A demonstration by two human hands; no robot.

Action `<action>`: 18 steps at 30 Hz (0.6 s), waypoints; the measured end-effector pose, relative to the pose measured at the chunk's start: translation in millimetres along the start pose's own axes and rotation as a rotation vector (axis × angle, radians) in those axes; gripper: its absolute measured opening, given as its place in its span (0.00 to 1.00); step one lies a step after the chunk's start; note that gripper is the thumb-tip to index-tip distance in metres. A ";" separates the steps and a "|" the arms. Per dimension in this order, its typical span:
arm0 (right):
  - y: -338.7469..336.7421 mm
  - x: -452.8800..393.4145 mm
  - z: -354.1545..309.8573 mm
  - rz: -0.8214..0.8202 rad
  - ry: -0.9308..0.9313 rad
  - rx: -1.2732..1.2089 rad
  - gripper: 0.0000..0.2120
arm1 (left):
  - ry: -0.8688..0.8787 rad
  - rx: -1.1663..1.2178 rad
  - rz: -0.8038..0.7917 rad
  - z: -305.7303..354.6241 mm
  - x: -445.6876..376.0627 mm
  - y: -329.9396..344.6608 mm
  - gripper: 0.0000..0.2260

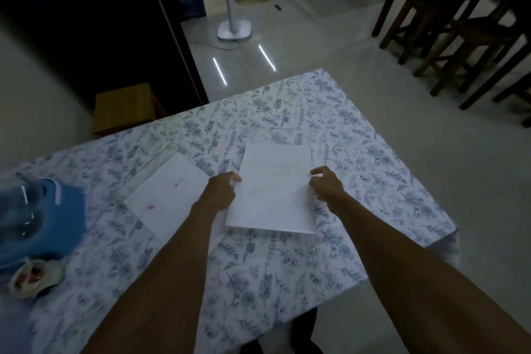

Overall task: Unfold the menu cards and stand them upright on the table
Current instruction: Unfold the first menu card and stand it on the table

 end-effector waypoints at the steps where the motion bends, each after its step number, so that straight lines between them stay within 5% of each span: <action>1: -2.3 5.8 -2.6 -0.015 -0.004 0.012 0.15 | 0.002 0.006 -0.025 1.4 4.1 -6.6 0.15; 9: -24.3 60.1 -26.3 -0.020 0.030 -0.135 0.12 | 0.219 -0.046 -0.093 19.9 67.3 -52.8 0.17; 18: -61.2 102.7 -72.9 -0.243 0.036 -0.461 0.12 | 0.286 0.191 0.011 42.9 101.7 -96.1 0.10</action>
Point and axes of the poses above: each hand's wrist, its own x-axis away from the middle knuckle, its own y-axis out of the palm, z = x × y, the point moved 3 cm from there along -x, towards the middle knuckle, and after that the axes turned 13 degrees about -x, right-handed, at the moved point
